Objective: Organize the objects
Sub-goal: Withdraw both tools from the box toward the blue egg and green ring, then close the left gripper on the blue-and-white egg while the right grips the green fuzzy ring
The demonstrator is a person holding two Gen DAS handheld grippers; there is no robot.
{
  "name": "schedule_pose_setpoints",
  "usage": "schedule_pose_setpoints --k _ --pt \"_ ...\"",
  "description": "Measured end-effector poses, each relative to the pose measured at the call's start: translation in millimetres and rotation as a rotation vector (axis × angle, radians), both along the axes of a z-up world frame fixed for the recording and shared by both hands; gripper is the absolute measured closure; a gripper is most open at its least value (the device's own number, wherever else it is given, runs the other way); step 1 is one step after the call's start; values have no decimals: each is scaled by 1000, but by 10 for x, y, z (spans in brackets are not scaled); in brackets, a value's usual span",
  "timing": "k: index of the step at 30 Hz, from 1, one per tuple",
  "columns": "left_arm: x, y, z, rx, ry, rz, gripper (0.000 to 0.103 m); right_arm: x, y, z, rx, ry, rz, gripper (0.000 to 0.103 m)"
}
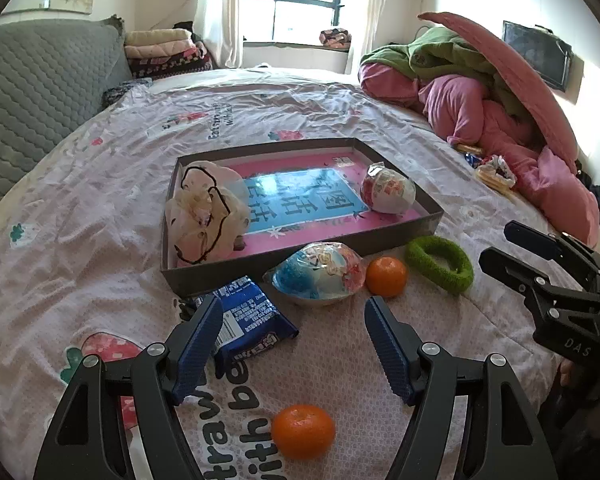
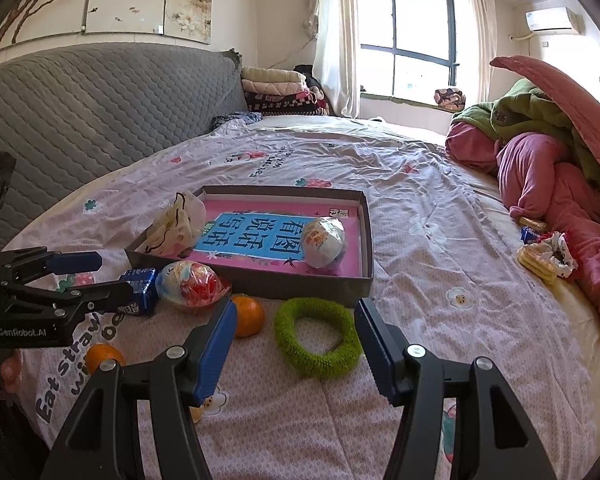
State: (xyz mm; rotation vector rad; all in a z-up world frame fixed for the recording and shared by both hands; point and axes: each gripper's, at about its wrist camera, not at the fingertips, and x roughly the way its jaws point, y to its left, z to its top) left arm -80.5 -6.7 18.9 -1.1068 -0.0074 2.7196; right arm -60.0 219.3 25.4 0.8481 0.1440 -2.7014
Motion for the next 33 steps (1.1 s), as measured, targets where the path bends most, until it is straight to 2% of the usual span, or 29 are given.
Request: schedule_pose_setpoints --k 15,33 --pt "-30 58 -94 -6 -24 -16 28 -16 16 -216 24 -60 3 42" --pt "-230 43 -312 -60 -58 -23 28 -58 7 -339 29 -96 10 42"
